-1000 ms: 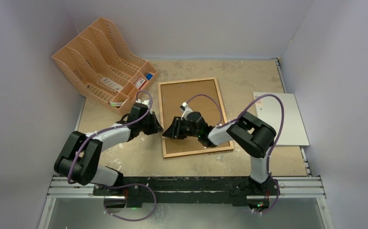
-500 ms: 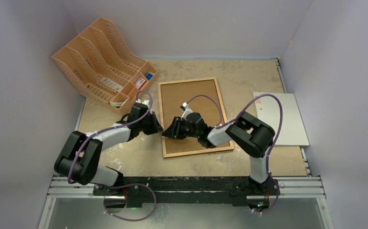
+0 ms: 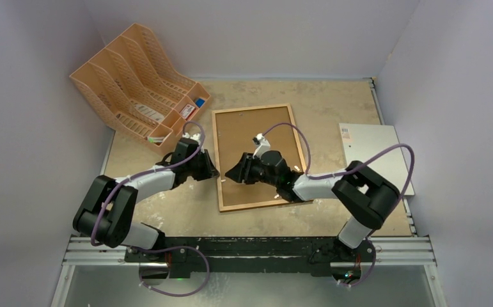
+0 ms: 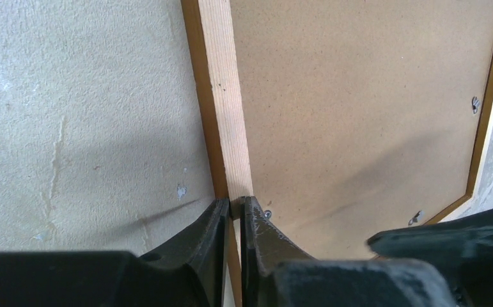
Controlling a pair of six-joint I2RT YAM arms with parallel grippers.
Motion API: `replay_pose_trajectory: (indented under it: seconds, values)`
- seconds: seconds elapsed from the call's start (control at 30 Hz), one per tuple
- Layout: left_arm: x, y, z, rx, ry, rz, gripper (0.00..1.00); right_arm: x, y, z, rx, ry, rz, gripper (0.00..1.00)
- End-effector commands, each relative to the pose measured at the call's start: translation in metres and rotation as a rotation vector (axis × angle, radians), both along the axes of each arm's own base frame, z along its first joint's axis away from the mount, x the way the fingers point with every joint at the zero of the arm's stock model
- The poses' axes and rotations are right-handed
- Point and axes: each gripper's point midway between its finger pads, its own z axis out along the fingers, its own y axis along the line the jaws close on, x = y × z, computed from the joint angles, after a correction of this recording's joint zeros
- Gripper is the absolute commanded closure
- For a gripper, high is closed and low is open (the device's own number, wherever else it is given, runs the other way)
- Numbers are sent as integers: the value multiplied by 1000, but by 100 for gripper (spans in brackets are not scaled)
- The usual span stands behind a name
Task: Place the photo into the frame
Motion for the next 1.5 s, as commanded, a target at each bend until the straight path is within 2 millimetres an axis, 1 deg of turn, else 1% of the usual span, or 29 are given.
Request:
replay_pose_trajectory:
  seconds: [0.0, 0.07, 0.13, 0.2, 0.3, 0.4, 0.47, 0.53, 0.63, 0.7, 0.83, 0.87, 0.93, 0.97, 1.0, 1.07, 1.23, 1.4, 1.47]
  values:
    - [-22, 7, -23, 60, 105, -9, 83, 29, -20, 11, -42, -29, -109, 56]
    - [-16, 5, -18, 47, 93, -1, 77, 39, -25, 15, -42, -25, -130, 56]
    - [-7, 1, -11, 39, 80, 6, 72, 50, -27, 18, -32, -24, -139, 56]
    - [7, -4, -1, 28, 55, 16, 69, 63, -26, 23, -18, -17, -146, 55]
    - [19, -8, 3, 29, 43, 27, 67, 81, -17, 28, -23, -15, -143, 56]
    - [25, -9, -1, 40, 52, 34, 67, 93, -3, 28, -21, -18, -129, 56]
    - [24, -8, -8, 49, 71, 36, 69, 100, 3, 26, -21, -12, -128, 56]
    - [21, -9, -11, 44, 91, 34, 76, 108, 9, 23, -23, -4, -122, 56]
    - [17, -11, -9, 28, 97, 22, 85, 120, 19, 19, -30, -8, -108, 56]
    - [15, -9, -7, 33, 92, 23, 90, 130, 24, 13, -45, -14, -105, 56]
    - [7, -6, -13, 43, 113, 15, 95, 148, 34, 6, -61, -34, -99, 55]
    - [4, -6, -15, 42, 124, 12, 95, 152, 35, 2, -69, -36, -99, 55]
    - [1, -7, -17, 34, 132, 5, 96, 164, 40, 3, -76, -53, -107, 55]
    - [-1, -7, -18, 30, 138, 2, 96, 167, 39, -4, -97, -48, -114, 55]
    - [-2, -8, -18, 23, 139, -1, 96, 175, 40, -4, -104, -54, -128, 55]
    - [-4, -10, -18, 8, 141, -6, 96, 183, 41, -10, -117, -52, -145, 55]
    - [-7, -11, -20, 0, 153, -8, 96, 204, 36, -23, -146, -53, -202, 55]
    - [-8, -10, -22, 9, 163, -12, 96, 216, 34, -34, -164, -59, -204, 54]
    - [-8, -10, -23, 12, 165, -13, 96, 216, 38, -46, -180, -48, -170, 55]
